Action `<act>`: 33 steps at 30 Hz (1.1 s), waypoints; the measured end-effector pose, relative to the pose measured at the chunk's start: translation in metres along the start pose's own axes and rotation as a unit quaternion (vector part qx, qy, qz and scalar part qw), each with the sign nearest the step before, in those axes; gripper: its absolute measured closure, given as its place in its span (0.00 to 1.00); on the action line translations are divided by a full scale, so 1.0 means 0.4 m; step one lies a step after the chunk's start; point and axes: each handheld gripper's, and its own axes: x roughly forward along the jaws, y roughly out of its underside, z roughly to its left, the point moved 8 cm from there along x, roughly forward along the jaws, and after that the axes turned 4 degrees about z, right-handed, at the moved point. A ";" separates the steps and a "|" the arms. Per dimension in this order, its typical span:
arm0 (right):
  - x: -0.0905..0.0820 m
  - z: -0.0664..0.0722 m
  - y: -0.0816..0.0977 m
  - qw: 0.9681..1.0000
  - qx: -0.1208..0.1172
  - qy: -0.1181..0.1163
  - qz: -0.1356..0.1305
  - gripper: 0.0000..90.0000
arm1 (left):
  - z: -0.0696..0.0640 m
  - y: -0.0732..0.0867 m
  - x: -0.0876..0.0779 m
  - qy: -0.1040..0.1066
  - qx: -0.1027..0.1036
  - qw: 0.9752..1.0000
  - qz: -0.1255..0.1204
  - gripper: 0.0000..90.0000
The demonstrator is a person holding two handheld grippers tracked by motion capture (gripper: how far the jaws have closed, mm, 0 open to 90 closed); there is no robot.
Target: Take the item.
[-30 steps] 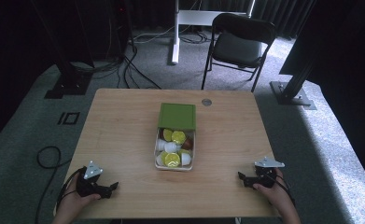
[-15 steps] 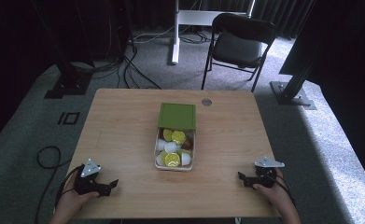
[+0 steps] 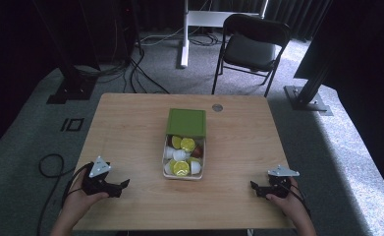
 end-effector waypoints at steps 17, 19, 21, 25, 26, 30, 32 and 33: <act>0.000 0.000 0.000 1.000 0.000 0.000 0.000 0.13 | -0.074 -0.145 0.021 0.028 0.056 0.998 -0.022 0.01; 0.000 0.000 0.000 1.000 0.000 0.000 0.000 0.13 | -0.089 -0.171 0.024 0.034 0.065 0.997 -0.026 0.01; 0.000 0.000 0.000 1.000 0.000 0.000 0.000 0.13 | -0.095 -0.179 0.025 0.037 0.067 0.997 -0.028 0.01; 0.000 0.000 0.000 1.000 0.000 0.000 0.000 0.13 | -0.117 -0.208 0.032 0.043 0.081 0.995 -0.030 0.01; 0.000 0.000 0.000 1.000 0.000 0.000 0.000 0.13 | -0.123 -0.216 0.034 0.047 0.083 0.995 -0.032 0.01; 0.000 0.000 0.000 1.000 0.000 0.000 0.000 0.13 | -0.154 -0.253 0.043 0.057 0.099 0.993 -0.037 0.01; 0.000 0.000 0.000 1.000 0.000 0.000 0.000 0.13 | -0.159 -0.260 0.045 0.058 0.103 0.992 -0.037 0.01; 0.000 0.000 0.000 1.000 0.000 0.000 0.000 0.13 | -0.170 -0.275 0.048 0.062 0.109 0.991 -0.039 0.01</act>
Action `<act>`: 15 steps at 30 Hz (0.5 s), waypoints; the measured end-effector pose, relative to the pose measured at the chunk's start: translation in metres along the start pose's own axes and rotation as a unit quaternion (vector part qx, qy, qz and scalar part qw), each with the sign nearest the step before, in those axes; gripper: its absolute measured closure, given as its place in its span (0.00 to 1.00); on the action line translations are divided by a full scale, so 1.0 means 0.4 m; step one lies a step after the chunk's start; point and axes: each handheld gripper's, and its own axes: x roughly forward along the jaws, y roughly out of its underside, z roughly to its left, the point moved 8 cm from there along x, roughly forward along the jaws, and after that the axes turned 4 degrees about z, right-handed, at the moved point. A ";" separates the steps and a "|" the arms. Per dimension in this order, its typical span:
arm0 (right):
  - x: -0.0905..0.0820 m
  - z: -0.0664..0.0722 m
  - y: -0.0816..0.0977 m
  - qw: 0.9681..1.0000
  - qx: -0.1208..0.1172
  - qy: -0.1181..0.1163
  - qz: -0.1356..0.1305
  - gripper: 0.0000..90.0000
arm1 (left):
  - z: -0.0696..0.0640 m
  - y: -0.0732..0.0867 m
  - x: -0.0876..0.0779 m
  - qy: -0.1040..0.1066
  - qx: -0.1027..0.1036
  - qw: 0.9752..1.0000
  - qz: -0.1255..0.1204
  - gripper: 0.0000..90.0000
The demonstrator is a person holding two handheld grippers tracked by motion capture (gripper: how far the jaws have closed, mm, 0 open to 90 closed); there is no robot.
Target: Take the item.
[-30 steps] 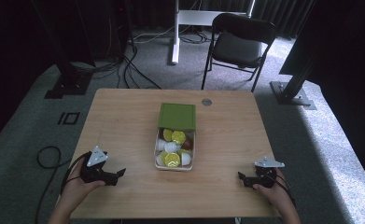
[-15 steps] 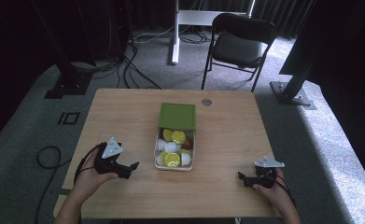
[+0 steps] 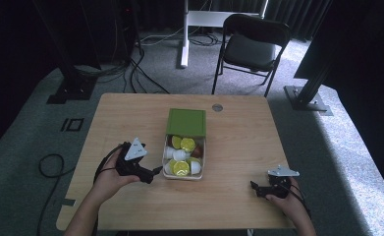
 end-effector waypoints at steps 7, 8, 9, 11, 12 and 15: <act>0.000 0.000 0.000 1.000 0.000 0.000 0.000 0.13 | -0.024 -0.051 0.020 0.011 0.020 1.000 -0.009 0.01; 0.000 0.000 0.000 1.000 0.000 0.000 0.000 0.13 | -0.024 -0.051 0.020 0.011 0.020 1.000 -0.009 0.01; 0.000 0.000 0.000 1.000 0.000 0.000 0.000 0.13 | -0.028 -0.058 0.022 0.013 0.024 1.000 -0.011 0.01; 0.000 0.000 0.000 1.000 0.000 0.000 0.000 0.13 | -0.040 -0.079 0.033 0.018 0.031 0.999 -0.015 0.01; 0.000 0.000 0.000 1.000 0.001 0.000 0.000 0.13 | -0.044 -0.084 0.037 0.020 0.032 0.999 -0.017 0.01; 0.000 0.000 0.000 1.000 0.000 0.000 0.000 0.13 | -0.054 -0.093 0.046 0.023 0.038 0.999 -0.017 0.01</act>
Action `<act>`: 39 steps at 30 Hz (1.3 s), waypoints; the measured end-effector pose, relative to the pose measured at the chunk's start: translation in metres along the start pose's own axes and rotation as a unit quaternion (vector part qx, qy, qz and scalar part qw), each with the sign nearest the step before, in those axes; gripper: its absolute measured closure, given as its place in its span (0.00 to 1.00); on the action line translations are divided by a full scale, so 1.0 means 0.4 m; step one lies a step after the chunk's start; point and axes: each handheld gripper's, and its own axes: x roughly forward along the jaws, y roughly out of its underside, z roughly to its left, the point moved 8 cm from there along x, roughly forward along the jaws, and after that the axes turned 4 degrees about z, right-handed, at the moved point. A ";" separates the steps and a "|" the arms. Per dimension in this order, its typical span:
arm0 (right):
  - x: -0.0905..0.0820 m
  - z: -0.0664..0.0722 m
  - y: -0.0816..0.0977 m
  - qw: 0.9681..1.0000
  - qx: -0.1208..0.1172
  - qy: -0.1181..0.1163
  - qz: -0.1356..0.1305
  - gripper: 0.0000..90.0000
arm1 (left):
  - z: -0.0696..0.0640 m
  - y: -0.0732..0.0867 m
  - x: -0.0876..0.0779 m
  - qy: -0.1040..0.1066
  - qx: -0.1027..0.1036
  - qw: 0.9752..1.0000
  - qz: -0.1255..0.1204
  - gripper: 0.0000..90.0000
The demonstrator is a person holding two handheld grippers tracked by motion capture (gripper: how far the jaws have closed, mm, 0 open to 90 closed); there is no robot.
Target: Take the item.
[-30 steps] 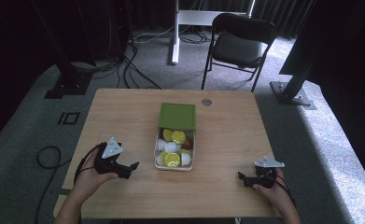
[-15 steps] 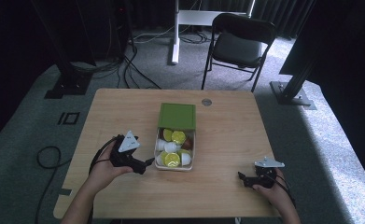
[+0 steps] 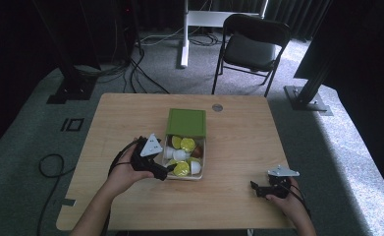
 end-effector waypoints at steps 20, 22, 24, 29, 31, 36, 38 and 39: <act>0.000 0.000 0.000 1.000 0.000 0.000 0.000 0.13 | -0.094 0.001 0.119 0.043 0.055 0.996 0.056 0.01; 0.000 0.000 0.000 1.000 0.000 0.000 0.000 0.13 | -0.100 0.004 0.122 0.049 0.053 0.996 0.061 0.05; 0.000 0.000 0.000 1.000 0.000 0.000 0.000 0.13 | -0.103 0.009 0.125 0.049 0.058 0.994 0.072 0.09; 0.000 0.000 0.000 1.000 0.000 0.000 0.000 0.13 | -0.107 0.024 0.135 0.051 0.055 0.993 0.092 0.17; 0.000 0.000 0.000 1.000 0.000 0.000 0.000 0.13 | -0.108 0.032 0.139 0.049 0.059 0.992 0.103 0.17; 0.000 0.000 0.000 1.000 0.000 0.000 0.000 0.13 | -0.105 0.034 0.143 0.049 0.053 0.991 0.112 0.20; 0.000 0.000 0.000 1.000 0.000 0.000 0.000 0.13 | -0.105 0.035 0.144 0.049 0.052 0.991 0.117 0.26; 0.000 0.000 0.000 1.000 0.000 0.000 0.000 0.13 | -0.105 0.035 0.144 0.049 0.052 0.991 0.117 0.29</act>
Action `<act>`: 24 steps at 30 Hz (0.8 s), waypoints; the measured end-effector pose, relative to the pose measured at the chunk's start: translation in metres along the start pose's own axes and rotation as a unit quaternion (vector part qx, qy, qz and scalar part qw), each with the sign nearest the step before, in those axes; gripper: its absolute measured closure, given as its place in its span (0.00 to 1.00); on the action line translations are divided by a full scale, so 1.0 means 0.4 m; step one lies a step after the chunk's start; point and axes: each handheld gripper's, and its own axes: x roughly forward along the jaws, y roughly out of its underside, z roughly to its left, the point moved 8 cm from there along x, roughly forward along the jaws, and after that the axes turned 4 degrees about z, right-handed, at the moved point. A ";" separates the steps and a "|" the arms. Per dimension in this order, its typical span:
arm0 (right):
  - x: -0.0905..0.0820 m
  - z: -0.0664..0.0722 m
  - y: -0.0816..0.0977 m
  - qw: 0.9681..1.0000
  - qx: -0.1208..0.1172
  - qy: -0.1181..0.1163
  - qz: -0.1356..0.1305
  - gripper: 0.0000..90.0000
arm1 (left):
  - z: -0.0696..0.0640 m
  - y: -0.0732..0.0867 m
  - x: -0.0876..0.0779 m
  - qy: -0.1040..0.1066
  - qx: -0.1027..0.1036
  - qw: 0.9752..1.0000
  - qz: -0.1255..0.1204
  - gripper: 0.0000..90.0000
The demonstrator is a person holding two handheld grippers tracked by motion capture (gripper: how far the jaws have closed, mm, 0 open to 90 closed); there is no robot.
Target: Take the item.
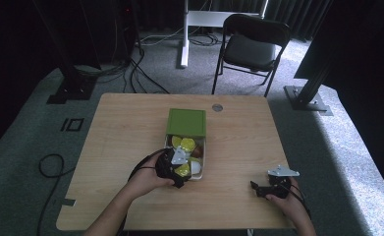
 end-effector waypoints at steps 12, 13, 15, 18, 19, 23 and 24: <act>0.000 0.000 0.000 1.000 0.000 0.000 0.000 0.13 | 0.002 0.010 0.008 -0.008 -0.021 0.999 0.047 0.43; 0.000 0.000 0.000 1.000 0.000 0.000 0.000 0.13 | 0.003 0.009 0.009 -0.003 -0.019 0.999 0.039 0.43; 0.000 0.000 0.000 1.000 0.000 0.000 0.000 0.13 | -0.005 -0.003 0.005 0.018 -0.023 0.999 0.023 0.43; 0.000 0.000 0.000 1.000 0.000 0.000 0.000 0.13 | -0.005 -0.007 0.004 0.005 -0.010 1.000 0.021 0.43; 0.000 0.000 0.000 1.000 0.000 0.000 0.000 0.13 | -0.005 -0.007 0.004 0.005 -0.010 1.000 0.021 0.43; 0.000 0.000 0.000 1.000 0.000 0.000 0.000 0.13 | 0.000 -0.017 -0.012 0.005 -0.020 1.000 -0.002 0.43; 0.000 0.000 0.000 1.000 0.000 0.000 0.000 0.13 | 0.000 -0.017 -0.012 0.005 -0.020 1.000 -0.002 0.43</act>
